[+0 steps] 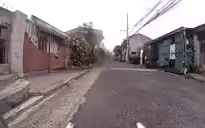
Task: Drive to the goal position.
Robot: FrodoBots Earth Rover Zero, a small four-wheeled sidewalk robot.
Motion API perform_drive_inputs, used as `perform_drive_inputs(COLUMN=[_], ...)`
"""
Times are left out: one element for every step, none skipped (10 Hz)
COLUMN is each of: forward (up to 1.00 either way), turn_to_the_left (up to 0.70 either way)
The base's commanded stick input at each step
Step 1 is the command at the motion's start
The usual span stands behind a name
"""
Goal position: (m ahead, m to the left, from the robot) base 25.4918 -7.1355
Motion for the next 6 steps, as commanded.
perform_drive_inputs(forward=[0.7,0.7,0.7,0.7,0.7,0.7], turn_to_the_left=[0.0,0.0,0.0,0.0,0.0,0.0])
